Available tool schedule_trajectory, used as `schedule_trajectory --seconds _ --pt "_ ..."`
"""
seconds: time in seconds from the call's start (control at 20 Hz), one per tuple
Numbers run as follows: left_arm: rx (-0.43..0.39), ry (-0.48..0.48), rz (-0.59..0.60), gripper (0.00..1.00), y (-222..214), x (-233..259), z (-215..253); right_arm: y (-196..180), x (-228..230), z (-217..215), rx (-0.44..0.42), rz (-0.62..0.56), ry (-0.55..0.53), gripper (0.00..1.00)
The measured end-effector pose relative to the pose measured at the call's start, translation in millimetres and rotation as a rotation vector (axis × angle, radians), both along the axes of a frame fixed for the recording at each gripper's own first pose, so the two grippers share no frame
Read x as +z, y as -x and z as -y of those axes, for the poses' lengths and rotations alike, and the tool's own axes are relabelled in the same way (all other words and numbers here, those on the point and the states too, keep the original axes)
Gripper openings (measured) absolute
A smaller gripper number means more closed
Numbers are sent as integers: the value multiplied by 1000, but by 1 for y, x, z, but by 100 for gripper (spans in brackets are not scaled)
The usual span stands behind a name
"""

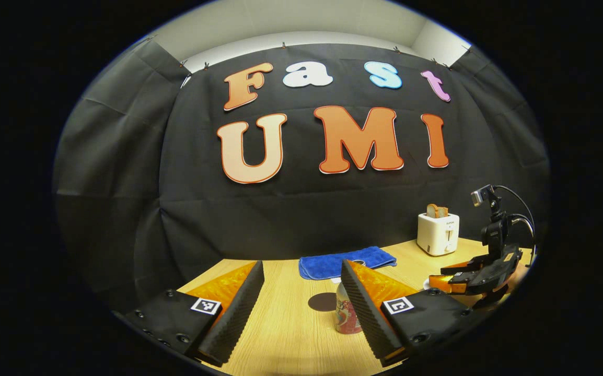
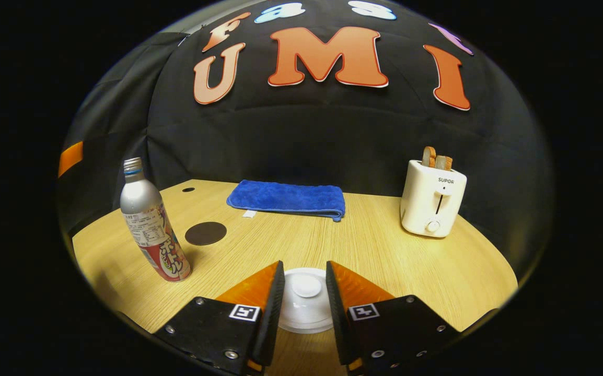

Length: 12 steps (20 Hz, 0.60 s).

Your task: Open the teacup lid with one hand, grasp the water bottle and pour water into the teacup with the other hand; after pouring, place the water bottle on the coaster and then close the teacup lid.

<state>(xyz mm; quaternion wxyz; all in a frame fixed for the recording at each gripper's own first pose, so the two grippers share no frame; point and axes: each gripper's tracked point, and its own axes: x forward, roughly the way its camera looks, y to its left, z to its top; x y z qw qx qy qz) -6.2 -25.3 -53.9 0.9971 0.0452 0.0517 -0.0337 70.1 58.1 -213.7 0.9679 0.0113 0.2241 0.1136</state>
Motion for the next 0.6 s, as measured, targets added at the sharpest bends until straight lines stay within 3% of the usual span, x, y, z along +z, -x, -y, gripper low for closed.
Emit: schedule_trajectory --seconds 0.25,0.6 --pt "-13 5 -17 97 -3 -8 4 -3 0 1 12 -2 0 30" --pt "-86 38 -59 97 -4 -30 27 -4 6 8 -18 5 -17 22"
